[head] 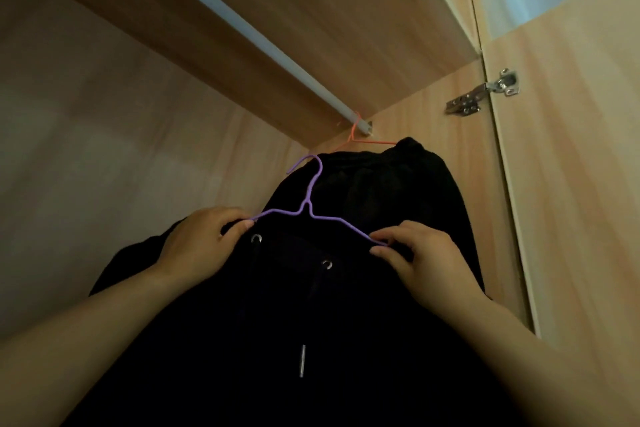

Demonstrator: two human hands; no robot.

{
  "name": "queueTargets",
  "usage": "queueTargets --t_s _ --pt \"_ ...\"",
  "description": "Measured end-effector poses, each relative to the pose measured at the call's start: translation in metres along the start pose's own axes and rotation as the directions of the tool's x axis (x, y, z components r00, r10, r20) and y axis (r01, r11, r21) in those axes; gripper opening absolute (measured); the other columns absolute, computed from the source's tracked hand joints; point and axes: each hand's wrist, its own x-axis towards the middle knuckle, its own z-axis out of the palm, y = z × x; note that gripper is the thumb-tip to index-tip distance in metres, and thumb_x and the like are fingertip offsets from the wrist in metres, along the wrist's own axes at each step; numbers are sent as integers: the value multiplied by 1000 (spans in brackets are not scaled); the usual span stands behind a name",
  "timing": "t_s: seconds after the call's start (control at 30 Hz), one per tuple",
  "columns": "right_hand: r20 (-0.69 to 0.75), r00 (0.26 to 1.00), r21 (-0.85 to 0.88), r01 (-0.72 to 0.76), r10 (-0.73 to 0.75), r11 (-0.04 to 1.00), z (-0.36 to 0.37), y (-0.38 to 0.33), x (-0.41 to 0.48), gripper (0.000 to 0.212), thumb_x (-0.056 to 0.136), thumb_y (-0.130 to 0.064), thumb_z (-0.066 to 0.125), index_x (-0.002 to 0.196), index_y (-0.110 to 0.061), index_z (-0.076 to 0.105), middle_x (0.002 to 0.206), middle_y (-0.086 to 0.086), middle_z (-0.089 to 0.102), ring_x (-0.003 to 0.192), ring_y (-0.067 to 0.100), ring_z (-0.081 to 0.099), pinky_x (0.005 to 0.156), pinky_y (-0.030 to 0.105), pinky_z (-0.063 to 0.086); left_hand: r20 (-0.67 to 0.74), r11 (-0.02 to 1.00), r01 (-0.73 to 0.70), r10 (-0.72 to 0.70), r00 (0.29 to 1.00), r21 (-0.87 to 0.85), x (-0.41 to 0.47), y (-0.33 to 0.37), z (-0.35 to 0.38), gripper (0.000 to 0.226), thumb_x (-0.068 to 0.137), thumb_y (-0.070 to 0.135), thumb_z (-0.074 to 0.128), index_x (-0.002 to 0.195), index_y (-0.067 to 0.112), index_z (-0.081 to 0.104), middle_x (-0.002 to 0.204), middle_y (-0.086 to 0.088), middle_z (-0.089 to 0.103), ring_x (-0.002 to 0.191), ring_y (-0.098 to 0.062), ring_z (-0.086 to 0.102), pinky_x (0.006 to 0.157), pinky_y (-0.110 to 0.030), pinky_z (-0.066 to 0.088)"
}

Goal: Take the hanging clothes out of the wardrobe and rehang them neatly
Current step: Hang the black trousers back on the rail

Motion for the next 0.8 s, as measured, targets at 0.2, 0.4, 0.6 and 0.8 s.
queueTargets --t_s 0.2,0.4,0.6,0.8 --pt "-137 990 15 -26 28 1000 9 -1 27 18 84 -24 67 100 -29 72 84 -15 62 80 0 58 74 16 48 -58 1000 -3 2 998 -18 21 -18 13 28 90 44 49 94 26 70 90 8 69 85 -16 62 72 -38 50" --pt "-232 971 -81 -70 49 994 5 23 70 17 85 -19 65 98 -29 73 90 -9 65 84 7 59 73 19 43 -182 996 20 -4 983 86 48 -21 33 50 84 52 48 126 26 58 130 -6 51 122 -27 42 96 -39 36" --pt "-272 961 -172 -101 52 980 -19 51 140 16 86 -15 63 96 -22 74 93 -2 68 86 14 58 70 19 34 -56 990 108 -103 993 90 91 -13 52 69 80 63 17 146 41 19 157 -3 13 144 -20 9 115 -50 8" --pt "-341 936 -216 -168 87 962 -36 78 191 14 86 -19 63 93 -25 73 87 1 69 75 18 60 67 30 48 29 992 105 -107 994 69 125 -14 72 62 86 70 19 144 50 8 159 5 1 145 -19 6 114 -52 7"
